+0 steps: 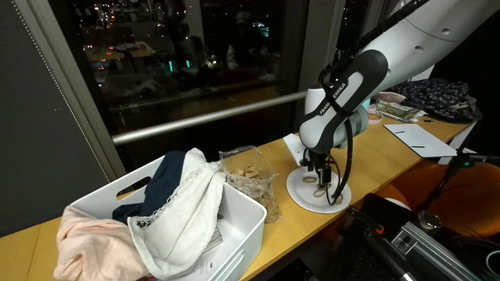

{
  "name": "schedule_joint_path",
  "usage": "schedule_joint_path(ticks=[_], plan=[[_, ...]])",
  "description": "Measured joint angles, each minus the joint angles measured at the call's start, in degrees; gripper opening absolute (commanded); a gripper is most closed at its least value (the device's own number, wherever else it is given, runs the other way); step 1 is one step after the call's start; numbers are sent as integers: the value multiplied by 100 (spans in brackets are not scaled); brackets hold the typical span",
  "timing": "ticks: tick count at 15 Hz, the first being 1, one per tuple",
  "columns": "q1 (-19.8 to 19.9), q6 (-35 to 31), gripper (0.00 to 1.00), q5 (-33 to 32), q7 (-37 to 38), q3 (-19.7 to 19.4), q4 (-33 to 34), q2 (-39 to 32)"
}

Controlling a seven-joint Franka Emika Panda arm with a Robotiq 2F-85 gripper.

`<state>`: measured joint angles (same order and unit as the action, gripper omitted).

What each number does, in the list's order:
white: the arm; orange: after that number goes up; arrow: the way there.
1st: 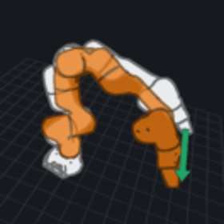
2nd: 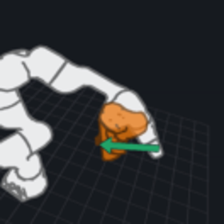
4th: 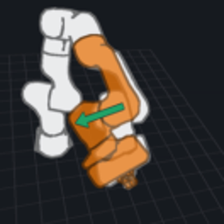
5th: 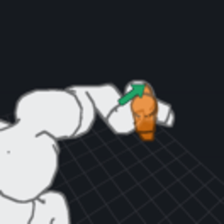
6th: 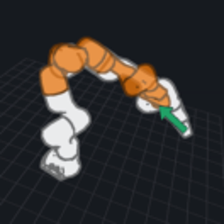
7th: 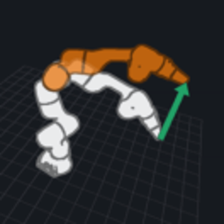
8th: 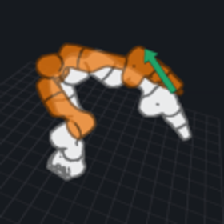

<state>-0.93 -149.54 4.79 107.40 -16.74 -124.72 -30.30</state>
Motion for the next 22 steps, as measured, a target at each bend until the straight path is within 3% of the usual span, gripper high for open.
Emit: schedule_joint_path(ticks=[9,22], plan=[[-181,-502,100,-227,434,-126,-465,-7],[-277,-584,100,-253,513,-242,-407,-27]])
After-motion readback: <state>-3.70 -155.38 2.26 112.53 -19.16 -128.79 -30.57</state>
